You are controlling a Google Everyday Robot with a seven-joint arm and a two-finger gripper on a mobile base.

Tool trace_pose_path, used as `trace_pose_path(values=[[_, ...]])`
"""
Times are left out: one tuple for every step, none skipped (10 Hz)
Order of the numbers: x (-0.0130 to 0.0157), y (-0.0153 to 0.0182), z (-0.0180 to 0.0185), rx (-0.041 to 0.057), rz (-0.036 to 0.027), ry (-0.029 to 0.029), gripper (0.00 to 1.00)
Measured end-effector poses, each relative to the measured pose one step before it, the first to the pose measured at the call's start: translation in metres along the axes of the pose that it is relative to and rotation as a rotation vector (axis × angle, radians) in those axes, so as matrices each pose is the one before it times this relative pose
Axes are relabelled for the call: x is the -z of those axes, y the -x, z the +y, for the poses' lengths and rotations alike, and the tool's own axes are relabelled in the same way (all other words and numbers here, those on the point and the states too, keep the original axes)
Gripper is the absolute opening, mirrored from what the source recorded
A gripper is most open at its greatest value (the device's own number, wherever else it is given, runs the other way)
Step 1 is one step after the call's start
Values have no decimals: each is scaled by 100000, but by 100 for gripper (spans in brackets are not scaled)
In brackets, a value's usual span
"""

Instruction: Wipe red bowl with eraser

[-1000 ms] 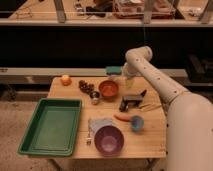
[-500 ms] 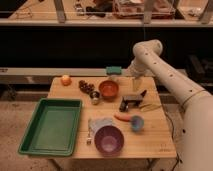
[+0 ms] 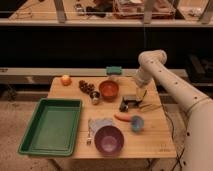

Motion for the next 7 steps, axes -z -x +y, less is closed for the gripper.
trace_pose_path(values=[[-353,-259,17,-1040,-663,791,80],[-349,-26,58,-627,-566,1193,80],[-235,79,-18,-608,-994,809,80],[-355,-248,239,-1237,-3546,1745,80],[-331,-301,326,-1052,-3790,1530,80],[-476,168,298,-196,-847,1600,80],[-453,657,256,153,-122,1060,80]])
